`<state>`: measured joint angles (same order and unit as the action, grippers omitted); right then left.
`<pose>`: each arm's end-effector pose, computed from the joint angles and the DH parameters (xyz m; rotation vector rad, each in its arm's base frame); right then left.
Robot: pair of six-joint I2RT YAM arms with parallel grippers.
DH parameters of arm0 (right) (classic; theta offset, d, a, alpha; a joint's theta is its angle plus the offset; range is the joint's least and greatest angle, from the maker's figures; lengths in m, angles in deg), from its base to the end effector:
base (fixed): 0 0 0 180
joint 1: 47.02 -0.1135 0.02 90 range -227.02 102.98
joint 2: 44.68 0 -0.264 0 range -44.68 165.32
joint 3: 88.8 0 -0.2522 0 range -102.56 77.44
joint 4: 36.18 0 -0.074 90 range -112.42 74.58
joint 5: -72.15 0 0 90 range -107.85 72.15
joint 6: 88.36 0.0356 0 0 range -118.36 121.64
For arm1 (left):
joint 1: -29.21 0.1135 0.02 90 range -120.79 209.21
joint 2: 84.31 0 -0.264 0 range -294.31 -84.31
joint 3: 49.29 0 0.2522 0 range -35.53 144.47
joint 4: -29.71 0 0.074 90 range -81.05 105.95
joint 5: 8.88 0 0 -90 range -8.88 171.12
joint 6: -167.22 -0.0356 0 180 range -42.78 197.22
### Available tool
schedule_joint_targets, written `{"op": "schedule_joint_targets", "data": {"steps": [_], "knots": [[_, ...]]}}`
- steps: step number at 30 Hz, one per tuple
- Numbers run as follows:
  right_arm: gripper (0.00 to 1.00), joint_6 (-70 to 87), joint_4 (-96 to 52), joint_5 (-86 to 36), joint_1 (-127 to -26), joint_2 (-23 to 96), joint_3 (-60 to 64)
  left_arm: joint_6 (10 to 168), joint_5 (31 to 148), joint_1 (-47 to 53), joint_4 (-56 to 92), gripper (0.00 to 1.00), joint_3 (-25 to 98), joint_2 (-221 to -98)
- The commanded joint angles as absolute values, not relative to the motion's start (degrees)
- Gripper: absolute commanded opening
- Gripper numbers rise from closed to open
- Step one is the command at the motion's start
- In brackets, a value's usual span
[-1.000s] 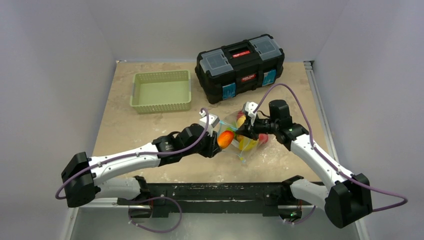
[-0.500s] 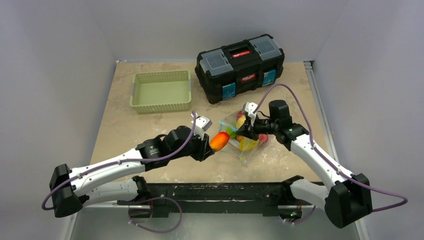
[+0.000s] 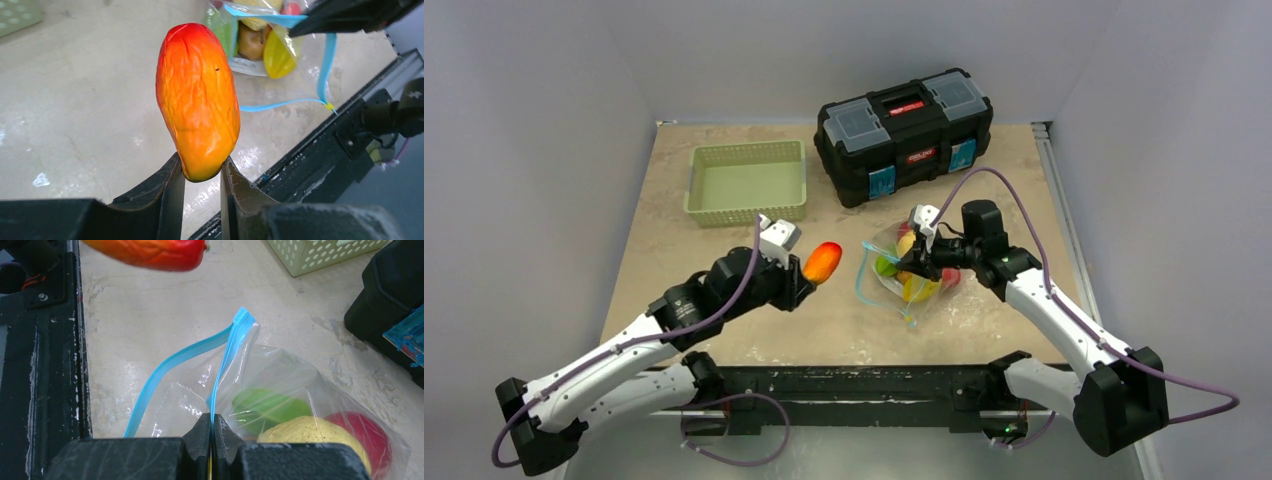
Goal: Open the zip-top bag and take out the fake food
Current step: Place the fake fruit in the bin.
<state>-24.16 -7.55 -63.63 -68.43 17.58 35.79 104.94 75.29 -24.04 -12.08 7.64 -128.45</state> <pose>0.2029 0.1070 0.2597 -1.2228 1.6906 0.8199 0.1059 -0.1358 0.3001 0.4146 2.1237 -0.7434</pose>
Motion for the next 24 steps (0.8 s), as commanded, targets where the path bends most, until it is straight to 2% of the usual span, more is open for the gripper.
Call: {"op": "schedule_joint_targets", "data": {"steps": [1, 9, 17, 24], "knots": [[0.00, -25.0, -7.9, -63.9, -68.2, 17.3, 35.2, 102.0, 74.1, -18.3, -13.0, 0.00, 7.5, -126.8], [0.00, -25.2, -7.8, -63.8, -68.2, 17.3, 35.2, 98.8, 75.5, -4.7, -8.6, 0.00, 8.9, -130.4], [0.00, -25.3, -7.8, -63.9, -68.1, 17.4, 35.3, 98.1, 79.7, 9.7, -0.1, 0.00, 13.3, -143.1], [0.00, -25.3, -7.7, -64.3, -68.2, 17.5, 35.3, 97.7, 84.7, 17.1, 2.9, 0.00, 21.6, -156.3]]}}
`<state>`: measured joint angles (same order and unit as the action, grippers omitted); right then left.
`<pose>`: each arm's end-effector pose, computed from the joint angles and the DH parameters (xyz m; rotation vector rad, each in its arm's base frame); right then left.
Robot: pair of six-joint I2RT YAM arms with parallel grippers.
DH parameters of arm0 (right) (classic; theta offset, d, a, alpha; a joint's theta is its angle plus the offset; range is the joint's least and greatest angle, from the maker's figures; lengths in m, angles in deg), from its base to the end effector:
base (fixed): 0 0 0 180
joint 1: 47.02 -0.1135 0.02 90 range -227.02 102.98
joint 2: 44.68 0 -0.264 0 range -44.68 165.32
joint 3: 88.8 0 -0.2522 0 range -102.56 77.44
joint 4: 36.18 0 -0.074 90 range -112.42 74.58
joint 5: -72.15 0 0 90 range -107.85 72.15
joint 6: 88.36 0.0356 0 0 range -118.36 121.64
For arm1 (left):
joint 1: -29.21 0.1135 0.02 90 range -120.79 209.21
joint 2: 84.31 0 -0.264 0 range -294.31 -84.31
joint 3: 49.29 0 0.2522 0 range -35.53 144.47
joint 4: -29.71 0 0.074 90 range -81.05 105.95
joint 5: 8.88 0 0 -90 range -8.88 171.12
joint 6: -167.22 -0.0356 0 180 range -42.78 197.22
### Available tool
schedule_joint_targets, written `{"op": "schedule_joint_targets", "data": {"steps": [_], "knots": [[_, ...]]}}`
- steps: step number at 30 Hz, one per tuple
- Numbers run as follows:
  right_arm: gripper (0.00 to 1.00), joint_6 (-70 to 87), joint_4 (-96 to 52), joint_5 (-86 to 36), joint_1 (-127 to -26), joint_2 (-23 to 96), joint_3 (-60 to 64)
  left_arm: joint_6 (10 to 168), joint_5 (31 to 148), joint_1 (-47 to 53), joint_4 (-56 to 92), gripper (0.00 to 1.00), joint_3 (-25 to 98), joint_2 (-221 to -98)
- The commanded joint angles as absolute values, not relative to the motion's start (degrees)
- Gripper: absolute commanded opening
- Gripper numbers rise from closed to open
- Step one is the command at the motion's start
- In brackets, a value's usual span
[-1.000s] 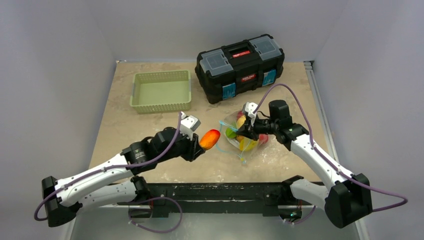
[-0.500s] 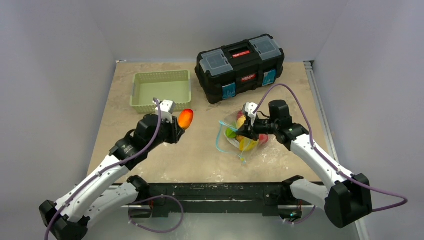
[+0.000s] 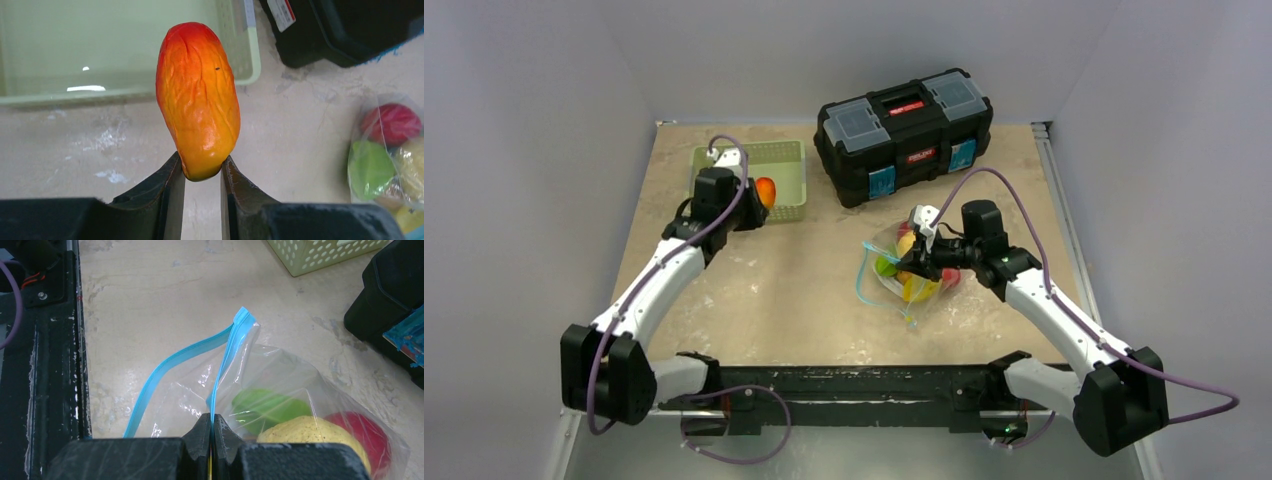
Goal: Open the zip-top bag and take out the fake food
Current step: Place the fake fruit in the bin, then pick up the fake fruit from the zipper food storage bag.
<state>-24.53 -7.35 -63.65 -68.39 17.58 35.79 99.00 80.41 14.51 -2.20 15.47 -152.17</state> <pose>0.2028 0.1068 0.2594 -1.2273 1.6893 0.8174 0.2536 -0.0661 0.2815 -0.1431 2.1983 -0.3459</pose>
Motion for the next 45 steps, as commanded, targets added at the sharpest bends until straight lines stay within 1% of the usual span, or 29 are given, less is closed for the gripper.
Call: {"op": "schedule_joint_targets", "data": {"steps": [1, 10, 12, 13, 16, 18, 20, 22, 24, 28, 32, 34, 37, 41, 45], "knots": [[0.00, -25.4, -7.7, -64.3, -68.2, 17.5, 35.3, 97.5, 85.2, 17.6, 2.6, 0.00, 23.0, -157.8], [0.00, -25.5, -7.7, -64.4, -68.1, 17.7, 35.3, 97.1, 85.6, 20.3, 0.0, 0.00, 33.5, -169.8], [0.00, -25.6, -7.7, -64.3, -68.2, 17.7, 35.3, 97.2, 85.5, 20.7, -1.8, 0.04, 36.5, -173.3], [0.00, -25.6, -7.7, -64.3, -68.2, 17.8, 35.3, 97.2, 85.4, 20.8, -2.5, 0.08, 37.9, -174.8], [0.00, -25.7, -7.6, -64.3, -68.2, 17.8, 35.2, 97.9, 84.8, 21.2, -3.9, 0.28, 41.0, -178.1], [0.00, -25.8, -7.6, -64.3, -68.2, 17.9, 35.2, 98.6, 84.8, 21.3, -4.5, 0.43, 42.0, -179.6], [0.00, -25.9, -7.5, -64.3, -68.2, 17.9, 35.1, 99.3, 84.9, 21.3, -4.8, 0.55, 42.5, -180.5], [0.00, -26.0, -7.3, -64.3, -68.2, 17.7, 35.0, 99.6, 84.5, 21.3, -5.0, 0.66, 42.6, -180.7], [0.00, -26.0, -7.3, -64.3, -68.2, 17.6, 35.1, 99.7, 84.4, 21.4, -5.4, 0.73, 42.8, -180.7], [0.00, -26.2, -7.2, -64.3, -68.2, 17.3, 35.0, 98.9, 84.8, 21.4, -6.5, 0.75, 42.6, -177.9], [0.00, -26.6, -6.9, -64.4, -68.1, 16.9, 35.0, 98.2, 86.3, 21.4, -6.4, 0.75, 39.0, -171.3], [0.00, -27.0, -6.6, -64.7, -68.1, 16.8, 34.9, 98.6, 87.9, 21.4, -5.4, 0.75, 35.7, -166.3], [0.00, -27.5, -6.1, -65.1, -67.9, 16.5, 34.8, 102.0, 93.5, 21.3, -0.7, 0.76, 27.5, -159.1], [0.00, -28.8, -5.1, -66.0, -67.6, 16.4, 34.6, 107.1, 97.9, 18.5, 2.0, 0.76, 19.7, -151.3], [0.00, -30.2, -3.9, -66.9, -67.2, 16.3, 34.4, 108.8, 96.2, 12.5, 2.3, 0.77, 13.4, -142.7]]}}
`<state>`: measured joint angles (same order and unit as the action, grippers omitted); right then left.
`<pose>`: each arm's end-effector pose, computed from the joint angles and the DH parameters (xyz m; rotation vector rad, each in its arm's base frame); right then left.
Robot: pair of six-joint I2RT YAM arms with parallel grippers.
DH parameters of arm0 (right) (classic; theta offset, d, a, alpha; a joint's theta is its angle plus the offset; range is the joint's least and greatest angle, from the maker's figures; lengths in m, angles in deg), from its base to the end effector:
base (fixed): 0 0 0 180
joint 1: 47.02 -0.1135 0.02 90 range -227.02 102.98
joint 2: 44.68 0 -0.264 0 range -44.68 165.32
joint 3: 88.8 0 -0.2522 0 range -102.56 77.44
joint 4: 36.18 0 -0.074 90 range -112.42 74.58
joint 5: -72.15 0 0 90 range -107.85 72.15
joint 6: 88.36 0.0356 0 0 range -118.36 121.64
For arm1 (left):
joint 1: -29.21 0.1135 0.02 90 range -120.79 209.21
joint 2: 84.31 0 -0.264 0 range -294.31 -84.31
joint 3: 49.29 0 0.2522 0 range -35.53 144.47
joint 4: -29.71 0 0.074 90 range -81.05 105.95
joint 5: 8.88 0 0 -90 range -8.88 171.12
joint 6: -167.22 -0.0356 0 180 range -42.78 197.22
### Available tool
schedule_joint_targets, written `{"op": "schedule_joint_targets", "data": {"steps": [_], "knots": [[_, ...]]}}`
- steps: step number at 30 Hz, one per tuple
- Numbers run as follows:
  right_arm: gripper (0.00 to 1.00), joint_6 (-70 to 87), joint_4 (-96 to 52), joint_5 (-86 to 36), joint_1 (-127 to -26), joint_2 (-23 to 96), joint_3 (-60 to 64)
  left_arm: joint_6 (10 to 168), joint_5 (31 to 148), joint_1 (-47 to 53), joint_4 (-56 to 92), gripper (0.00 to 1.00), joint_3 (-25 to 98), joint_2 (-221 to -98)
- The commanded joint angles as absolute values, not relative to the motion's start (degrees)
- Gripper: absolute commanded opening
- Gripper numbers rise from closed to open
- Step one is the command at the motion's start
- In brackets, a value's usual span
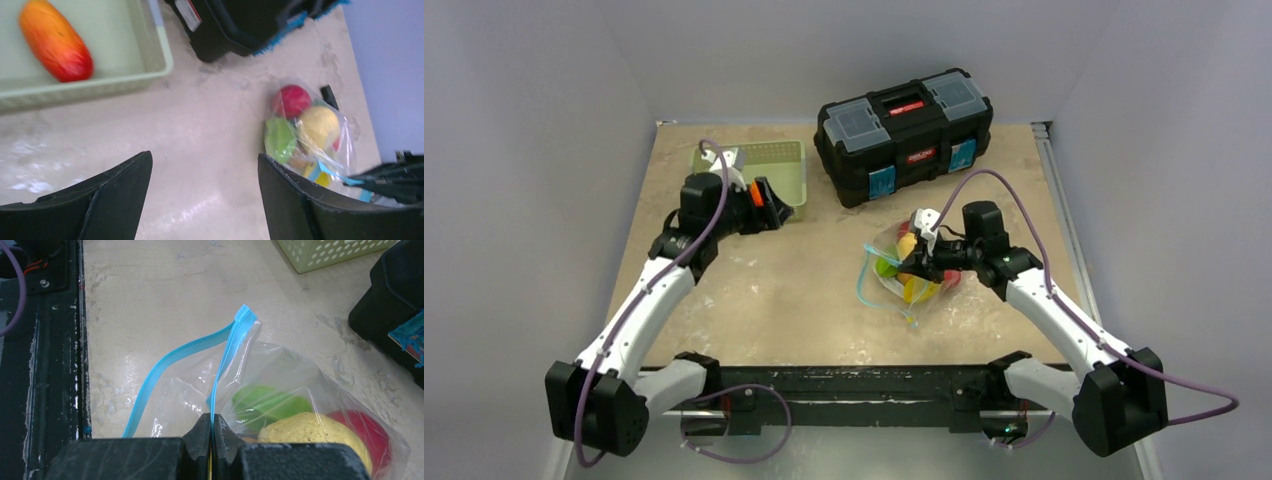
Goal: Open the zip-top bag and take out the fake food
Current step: Pick up the fake fruit from the zipper food storage bag.
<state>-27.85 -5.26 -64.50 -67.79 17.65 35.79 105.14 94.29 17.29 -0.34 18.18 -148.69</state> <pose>0.2017 0.1042 0.2565 -1.2674 1.6790 0.8083 0.2474 -0.0605 0.3159 -0.1443 2.0894 -0.6633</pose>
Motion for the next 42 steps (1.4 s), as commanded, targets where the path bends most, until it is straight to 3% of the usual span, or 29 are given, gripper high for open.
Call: {"op": "schedule_joint_targets", "data": {"steps": [1, 7, 12, 24, 42], "knots": [[0.00, -30.3, -3.8, -67.0, -67.0, 16.3, 34.4, 109.5, 95.6, 10.5, 2.4, 0.77, 11.9, -140.4], [0.00, -30.5, -3.7, -67.3, -66.3, 16.7, 34.5, 116.0, 92.3, 0.4, 4.8, 0.76, 3.3, -128.9], [0.00, -30.6, -3.7, -67.5, -66.2, 16.9, 34.5, 120.0, 89.3, -7.2, 8.2, 0.76, 0.5, -126.9], [0.00, -30.9, -3.5, -68.0, -66.1, 16.7, 34.3, 123.6, 78.7, -23.7, 19.7, 0.76, -1.3, -134.1], [0.00, -30.9, -3.3, -68.0, -65.9, 16.8, 34.3, 124.2, 72.1, -31.0, 29.8, 0.76, -3.8, -141.8]]}}
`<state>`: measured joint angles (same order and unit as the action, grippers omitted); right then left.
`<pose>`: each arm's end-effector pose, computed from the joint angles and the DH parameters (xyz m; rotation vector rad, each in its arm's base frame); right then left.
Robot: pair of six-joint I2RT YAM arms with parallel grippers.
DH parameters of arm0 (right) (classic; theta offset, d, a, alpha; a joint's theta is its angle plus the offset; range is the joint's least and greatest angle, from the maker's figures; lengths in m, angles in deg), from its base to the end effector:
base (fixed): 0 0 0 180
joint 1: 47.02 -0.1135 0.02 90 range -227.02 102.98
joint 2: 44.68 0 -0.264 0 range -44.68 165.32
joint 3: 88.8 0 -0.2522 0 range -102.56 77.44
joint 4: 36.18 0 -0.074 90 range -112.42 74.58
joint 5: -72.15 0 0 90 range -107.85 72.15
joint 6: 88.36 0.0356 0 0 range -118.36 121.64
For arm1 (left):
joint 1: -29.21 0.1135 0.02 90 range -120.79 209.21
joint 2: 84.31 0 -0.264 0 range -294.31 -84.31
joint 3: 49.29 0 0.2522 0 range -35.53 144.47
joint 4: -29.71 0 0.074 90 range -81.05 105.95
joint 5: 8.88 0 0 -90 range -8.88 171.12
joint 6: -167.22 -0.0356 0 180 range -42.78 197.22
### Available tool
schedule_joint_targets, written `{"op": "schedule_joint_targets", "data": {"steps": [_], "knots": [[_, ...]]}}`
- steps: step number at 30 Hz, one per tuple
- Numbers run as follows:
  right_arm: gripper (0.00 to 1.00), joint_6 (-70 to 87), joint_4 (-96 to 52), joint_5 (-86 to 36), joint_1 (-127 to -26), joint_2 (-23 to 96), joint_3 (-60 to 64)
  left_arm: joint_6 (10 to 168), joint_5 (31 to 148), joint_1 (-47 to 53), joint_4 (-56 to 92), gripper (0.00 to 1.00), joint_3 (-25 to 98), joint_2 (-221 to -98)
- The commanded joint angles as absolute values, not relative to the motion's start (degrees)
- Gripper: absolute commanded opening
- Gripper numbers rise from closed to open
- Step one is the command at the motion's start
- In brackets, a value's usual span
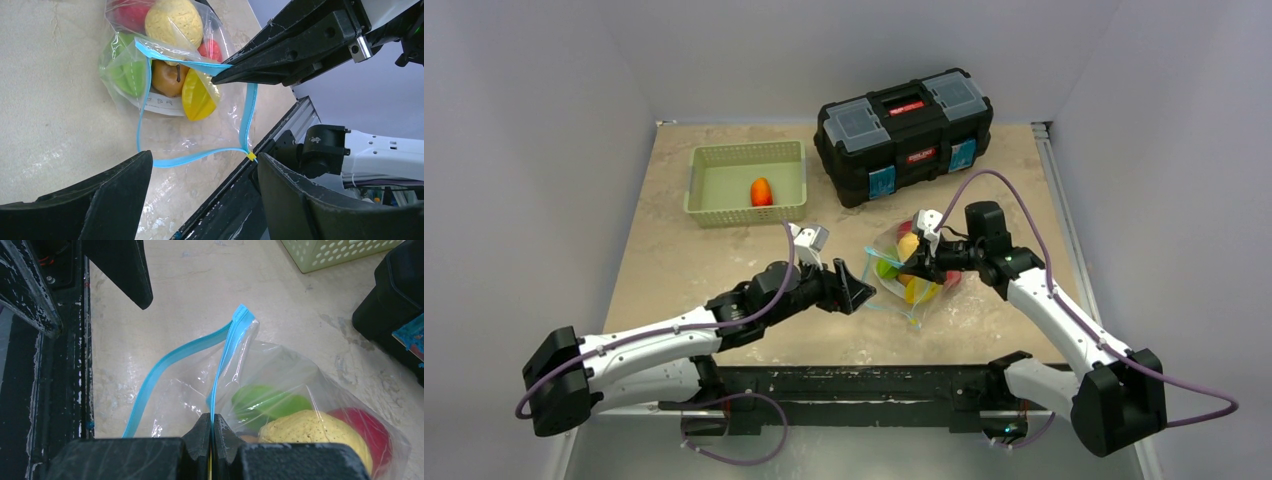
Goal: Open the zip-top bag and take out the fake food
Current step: Pick up the fake fruit from the zipper food storage bag.
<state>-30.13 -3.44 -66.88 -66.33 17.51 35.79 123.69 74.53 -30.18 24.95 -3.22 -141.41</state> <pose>0.2010 0.0989 0.2553 -1.2857 1.6652 0.8272 0.1203 -0.1953 0.2571 0.1395 2.0117 -1.1460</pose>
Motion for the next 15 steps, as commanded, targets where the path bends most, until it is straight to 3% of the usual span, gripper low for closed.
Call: {"op": "schedule_joint_targets", "data": {"steps": [1, 15], "knots": [[0.00, -30.9, -3.3, -68.0, -65.9, 16.8, 34.3, 124.2, 71.8, -31.1, 30.0, 0.76, -3.8, -142.1], [0.00, -30.9, -3.4, -67.8, -65.8, 17.1, 34.3, 123.8, 66.8, -33.7, 35.6, 0.76, -5.6, -144.3]]}}
